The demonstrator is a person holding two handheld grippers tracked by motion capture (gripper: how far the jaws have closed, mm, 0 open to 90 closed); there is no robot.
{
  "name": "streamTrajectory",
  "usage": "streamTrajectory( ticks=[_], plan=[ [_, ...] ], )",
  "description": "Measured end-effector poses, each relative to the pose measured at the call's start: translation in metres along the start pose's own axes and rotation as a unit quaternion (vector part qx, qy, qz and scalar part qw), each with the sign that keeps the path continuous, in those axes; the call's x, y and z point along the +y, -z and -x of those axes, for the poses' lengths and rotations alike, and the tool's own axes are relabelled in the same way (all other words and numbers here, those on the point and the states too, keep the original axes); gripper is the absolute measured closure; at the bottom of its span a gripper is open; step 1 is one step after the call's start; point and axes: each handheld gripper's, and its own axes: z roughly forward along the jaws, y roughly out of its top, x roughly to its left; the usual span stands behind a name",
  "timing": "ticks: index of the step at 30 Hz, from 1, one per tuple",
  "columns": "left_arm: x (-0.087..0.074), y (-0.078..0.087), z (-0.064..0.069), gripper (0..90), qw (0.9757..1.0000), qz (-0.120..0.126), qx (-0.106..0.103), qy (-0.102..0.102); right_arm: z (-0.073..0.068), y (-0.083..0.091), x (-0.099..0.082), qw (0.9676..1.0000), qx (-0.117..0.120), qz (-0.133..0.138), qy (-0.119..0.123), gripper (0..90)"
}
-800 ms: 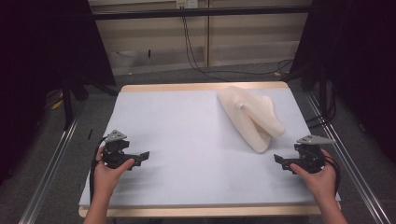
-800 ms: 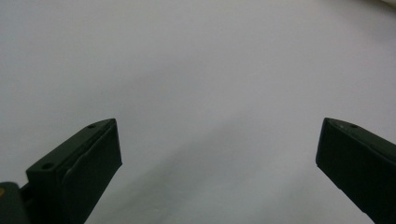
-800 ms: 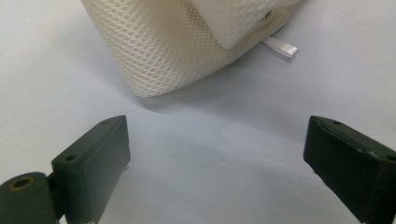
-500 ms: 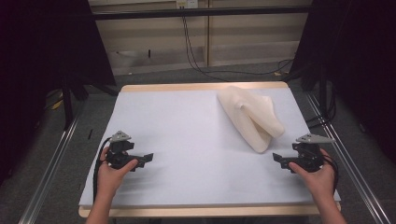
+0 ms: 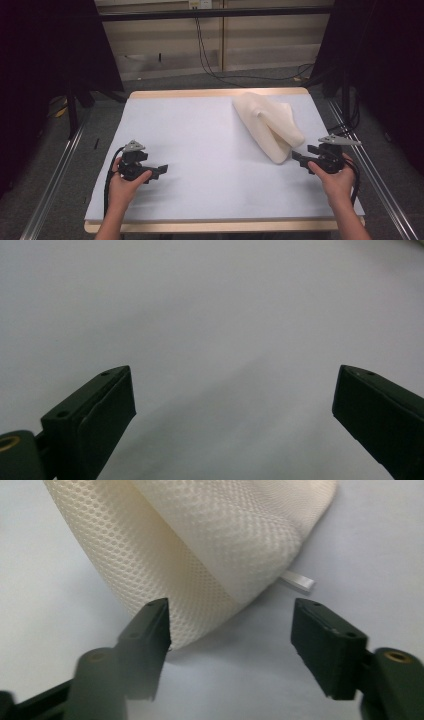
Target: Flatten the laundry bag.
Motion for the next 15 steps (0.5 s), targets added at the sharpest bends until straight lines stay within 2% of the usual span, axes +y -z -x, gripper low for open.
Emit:
streamTrajectory(
  ticks=[1, 4, 6, 8, 9, 10, 12, 13, 15],
  plan=[
    [0.000, 0.000, 0.000, 3.6, 1.0000, 0.002, 0.000, 0.001, -0.001, -0.003, 0.001, 1.0000, 0.001, 0.000, 0.002, 38.4],
    [0.000, 0.000, 0.000, 3.8, 1.0000, 0.003, -0.002, 0.002, -0.002, -0.011, 0.007, 0.9998, -0.017, -0.001, 0.005, 48.8],
    [0.000, 0.000, 0.001, 3.8, 1.0000, 0.003, -0.003, 0.005, -0.001, -0.013, 0.009, 0.9998, -0.021, 0.001, 0.006, 51.1],
    [0.000, -0.001, 0.001, 4.2, 1.0000, 0.003, -0.007, 0.003, -0.002, -0.016, 0.016, 0.9996, -0.019, 0.007, 0.022, 61.0],
    [0.000, -0.001, 0.001, 4.2, 1.0000, 0.003, -0.007, 0.003, -0.002, -0.016, 0.016, 0.9996, -0.019, 0.007, 0.022, 61.0],
    [0.001, -0.001, 0.001, 4.2, 1.0000, 0.003, -0.009, 0.001, -0.003, -0.017, 0.018, 0.9995, -0.019, 0.007, 0.026, 65.4],
    [0.001, -0.001, 0.001, 4.6, 0.9999, 0.004, -0.011, 0.003, -0.006, -0.016, 0.022, 0.9991, -0.012, 0.018, 0.037, 73.3],
    [0.002, -0.001, 0.001, 4.7, 0.9999, 0.001, -0.011, 0.002, -0.010, -0.016, 0.026, 0.9987, 0.002, 0.022, 0.046, 77.3],
    [0.002, -0.001, 0.001, 4.8, 0.9999, 0.002, -0.011, 0.002, -0.013, -0.016, 0.027, 0.9984, 0.006, 0.024, 0.051, 78.7]
  ],
)
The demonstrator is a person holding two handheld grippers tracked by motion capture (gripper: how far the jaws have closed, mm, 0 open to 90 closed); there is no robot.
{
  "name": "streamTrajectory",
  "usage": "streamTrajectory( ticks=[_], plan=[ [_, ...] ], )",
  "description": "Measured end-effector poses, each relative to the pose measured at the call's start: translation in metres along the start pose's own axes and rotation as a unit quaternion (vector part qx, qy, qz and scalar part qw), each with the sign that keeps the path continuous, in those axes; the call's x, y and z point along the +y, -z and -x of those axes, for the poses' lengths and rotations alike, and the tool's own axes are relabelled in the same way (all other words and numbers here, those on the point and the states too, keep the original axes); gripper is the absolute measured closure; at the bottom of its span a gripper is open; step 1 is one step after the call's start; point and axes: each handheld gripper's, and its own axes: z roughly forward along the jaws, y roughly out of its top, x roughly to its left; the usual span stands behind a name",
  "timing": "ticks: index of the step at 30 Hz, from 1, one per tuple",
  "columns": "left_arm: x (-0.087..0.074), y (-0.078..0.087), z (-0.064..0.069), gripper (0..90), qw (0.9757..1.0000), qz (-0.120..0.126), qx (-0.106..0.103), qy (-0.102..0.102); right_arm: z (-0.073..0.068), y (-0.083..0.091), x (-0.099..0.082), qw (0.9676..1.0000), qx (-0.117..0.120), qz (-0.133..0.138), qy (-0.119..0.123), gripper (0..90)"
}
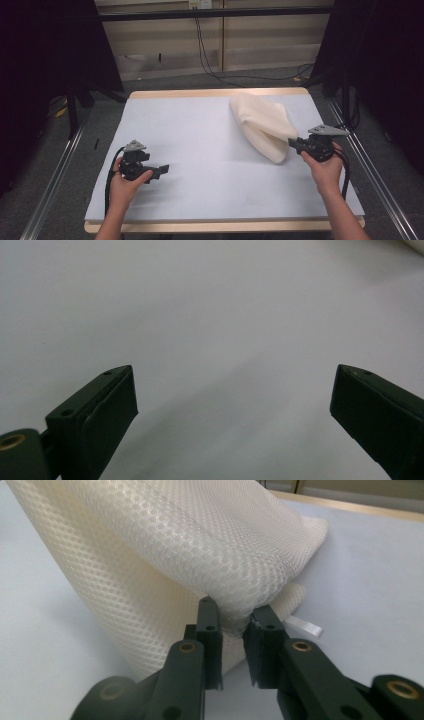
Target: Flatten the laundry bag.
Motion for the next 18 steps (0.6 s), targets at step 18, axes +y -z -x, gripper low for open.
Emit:
streamTrajectory(
  ticks=[18],
  plan=[
    [0.017, -0.017, 0.029, 4.9, 0.9982, -0.003, -0.054, -0.027, -0.057, -0.018, -0.005, 0.9926, 0.093, -0.015, 0.077, 82.4]
  ],
)
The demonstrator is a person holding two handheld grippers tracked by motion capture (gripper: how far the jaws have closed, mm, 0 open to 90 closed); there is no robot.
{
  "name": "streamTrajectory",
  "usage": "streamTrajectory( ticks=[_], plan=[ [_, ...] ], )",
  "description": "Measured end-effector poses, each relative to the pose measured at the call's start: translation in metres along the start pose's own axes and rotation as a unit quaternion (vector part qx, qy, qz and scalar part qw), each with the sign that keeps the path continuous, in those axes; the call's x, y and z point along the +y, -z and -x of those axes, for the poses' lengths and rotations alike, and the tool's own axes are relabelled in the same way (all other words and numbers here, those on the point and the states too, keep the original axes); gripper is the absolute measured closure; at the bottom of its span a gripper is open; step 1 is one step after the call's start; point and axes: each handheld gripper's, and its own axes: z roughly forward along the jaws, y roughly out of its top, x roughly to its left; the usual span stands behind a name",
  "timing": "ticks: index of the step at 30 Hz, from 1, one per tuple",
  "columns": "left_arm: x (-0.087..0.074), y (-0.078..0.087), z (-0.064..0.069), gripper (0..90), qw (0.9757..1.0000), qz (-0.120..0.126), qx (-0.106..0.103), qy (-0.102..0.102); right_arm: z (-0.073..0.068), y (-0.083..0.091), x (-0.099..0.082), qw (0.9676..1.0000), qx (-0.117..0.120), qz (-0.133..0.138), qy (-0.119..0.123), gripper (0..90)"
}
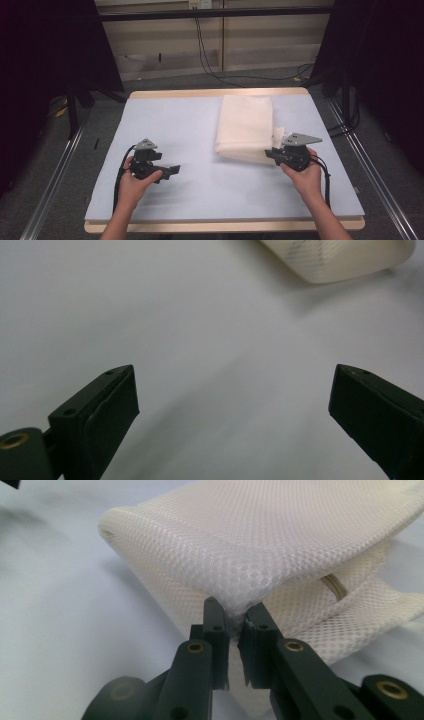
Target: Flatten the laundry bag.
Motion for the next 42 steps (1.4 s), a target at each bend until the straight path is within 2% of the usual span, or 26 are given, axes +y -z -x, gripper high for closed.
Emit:
streamTrajectory(
  ticks=[2, 6, 8, 10, 16, 19, 24, 28, 31, 33, 35, 36, 40, 41, 42],
  plan=[
    [0.002, -0.003, 0.003, 4.3, 1.0000, 0.001, -0.004, -0.004, -0.001, -0.001, 0.000, 1.0000, 0.006, 0.000, 0.004, 82.5],
    [0.009, -0.017, 0.013, 2.6, 0.9995, 0.003, -0.030, -0.006, -0.006, -0.004, 0.003, 0.9999, 0.010, -0.001, 0.008, 82.5],
    [0.015, -0.022, 0.017, 1.9, 0.9988, 0.013, -0.047, -0.004, -0.008, -0.004, 0.007, 0.9998, 0.015, 0.001, 0.012, 82.5],
    [0.025, -0.029, 0.025, 1.6, 0.9980, 0.027, -0.056, -0.010, -0.010, -0.004, 0.008, 0.9997, 0.018, 0.001, 0.014, 82.5],
    [0.038, -0.046, 0.039, 2.3, 0.9974, 0.030, -0.058, -0.032, -0.012, -0.006, 0.010, 0.9996, 0.024, 0.008, 0.009, 82.6],
    [0.045, -0.057, 0.046, 4.4, 0.9966, 0.023, -0.053, -0.059, -0.014, -0.008, 0.013, 0.9994, 0.029, 0.011, 0.012, 82.6],
    [0.060, -0.071, 0.059, 7.0, 0.9952, 0.015, -0.050, -0.083, -0.020, -0.010, 0.022, 0.9990, 0.038, 0.013, 0.020, 82.7],
    [0.072, -0.081, 0.066, 9.4, 0.9932, 0.013, -0.054, -0.103, -0.022, -0.013, 0.028, 0.9985, 0.047, 0.015, 0.023, 82.7],
    [0.077, -0.086, 0.070, 11.7, 0.9914, 0.001, -0.054, -0.120, -0.022, -0.015, 0.030, 0.9984, 0.050, 0.016, 0.021, 82.7],
    [0.079, -0.091, 0.072, 16.5, 0.9907, 0.007, -0.056, -0.124, -0.023, -0.015, 0.030, 0.9984, 0.049, 0.014, 0.023, 82.7],
    [0.082, -0.094, 0.073, 19.5, 0.9898, -0.001, -0.058, -0.130, -0.024, -0.015, 0.032, 0.9982, 0.053, 0.014, 0.024, 82.7],
    [0.084, -0.095, 0.075, 25.8, 0.9888, 0.000, -0.060, -0.137, -0.025, -0.015, 0.034, 0.9981, 0.055, 0.015, 0.023, 82.7],
    [0.090, -0.100, 0.080, 30.5, 0.9860, 0.013, -0.063, -0.154, -0.027, -0.016, 0.037, 0.9979, 0.058, 0.017, 0.023, 82.7],
    [0.091, -0.101, 0.082, 31.5, 0.9857, 0.013, -0.062, -0.156, -0.027, -0.017, 0.037, 0.9977, 0.062, 0.018, 0.023, 82.7],
    [0.092, -0.102, 0.083, 33.5, 0.9845, 0.011, -0.060, -0.164, -0.027, -0.017, 0.038, 0.9976, 0.062, 0.019, 0.022, 82.7]
  ],
)
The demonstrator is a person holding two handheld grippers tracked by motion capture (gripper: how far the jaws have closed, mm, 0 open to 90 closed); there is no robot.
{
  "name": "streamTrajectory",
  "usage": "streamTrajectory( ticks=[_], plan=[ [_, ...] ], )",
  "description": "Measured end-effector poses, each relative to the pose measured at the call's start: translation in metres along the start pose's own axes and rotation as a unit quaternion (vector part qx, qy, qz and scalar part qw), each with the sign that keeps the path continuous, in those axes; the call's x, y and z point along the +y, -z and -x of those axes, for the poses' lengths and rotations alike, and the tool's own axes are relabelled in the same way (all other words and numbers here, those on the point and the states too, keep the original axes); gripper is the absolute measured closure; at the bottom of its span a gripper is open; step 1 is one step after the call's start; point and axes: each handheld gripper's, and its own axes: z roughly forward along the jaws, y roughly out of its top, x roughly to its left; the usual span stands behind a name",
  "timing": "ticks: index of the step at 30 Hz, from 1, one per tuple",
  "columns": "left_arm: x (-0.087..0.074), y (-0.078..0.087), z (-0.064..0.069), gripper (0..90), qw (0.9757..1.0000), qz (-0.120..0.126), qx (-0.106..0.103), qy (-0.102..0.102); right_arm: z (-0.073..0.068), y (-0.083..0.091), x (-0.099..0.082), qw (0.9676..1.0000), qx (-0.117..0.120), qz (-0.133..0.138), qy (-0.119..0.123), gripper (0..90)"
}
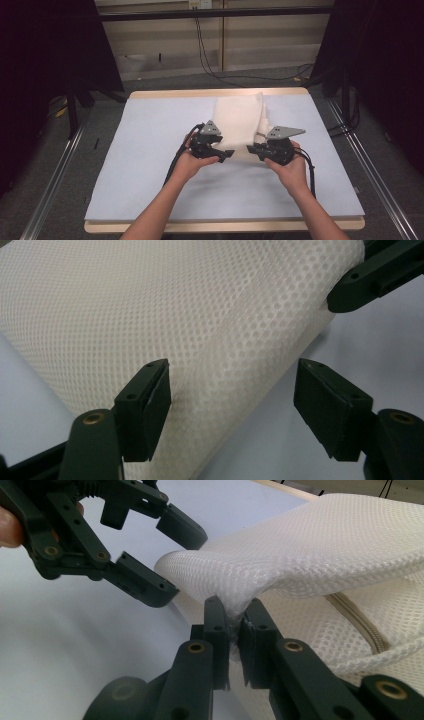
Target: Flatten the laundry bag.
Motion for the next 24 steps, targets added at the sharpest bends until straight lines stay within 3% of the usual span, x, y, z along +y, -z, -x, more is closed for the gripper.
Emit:
streamTrajectory(
  ticks=[2, 4, 7, 10, 11, 14, 17, 19, 20, 24],
  plan=[
    [0.002, -0.002, 0.000, 38.7, 0.9999, -0.010, -0.004, -0.005, -0.001, -0.001, 0.001, 1.0000, 0.001, -0.002, 0.003, 82.7],
    [0.002, -0.004, -0.002, 53.1, 0.9998, -0.017, -0.002, -0.008, -0.002, -0.002, 0.003, 1.0000, -0.001, -0.002, 0.005, 82.6],
    [0.002, -0.004, -0.004, 69.2, 0.9996, -0.027, 0.006, 0.012, -0.002, -0.003, 0.003, 1.0000, 0.005, 0.002, -0.002, 78.2],
    [0.002, 0.001, -0.009, 80.1, 0.9988, -0.027, 0.006, 0.041, -0.003, -0.002, 0.003, 1.0000, -0.006, 0.004, -0.004, 63.4],
    [0.001, 0.003, -0.011, 80.6, 0.9982, -0.021, 0.004, 0.057, -0.002, -0.001, 0.003, 0.9999, -0.012, 0.002, -0.003, 61.9],
    [-0.002, 0.011, -0.017, 82.0, 0.9969, -0.023, 0.006, 0.075, 0.002, 0.005, 0.000, 0.9997, -0.024, -0.001, -0.001, 59.5],
    [-0.005, 0.017, -0.022, 82.1, 0.9950, -0.002, 0.008, 0.099, 0.009, 0.008, -0.008, 0.9989, -0.045, -0.014, -0.001, 60.0],
    [-0.007, 0.022, -0.025, 82.1, 0.9943, 0.004, 0.010, 0.106, 0.015, 0.008, -0.015, 0.9984, -0.051, -0.023, -0.009, 62.5],
    [-0.008, 0.023, -0.026, 82.1, 0.9935, 0.009, 0.009, 0.113, 0.018, 0.006, -0.019, 0.9982, -0.051, -0.030, -0.009, 67.9],
    [-0.012, 0.030, -0.034, 82.1, 0.9898, 0.019, 0.009, 0.141, 0.019, 0.001, -0.025, 0.9977, -0.053, -0.042, -0.002, 74.6]
  ],
)
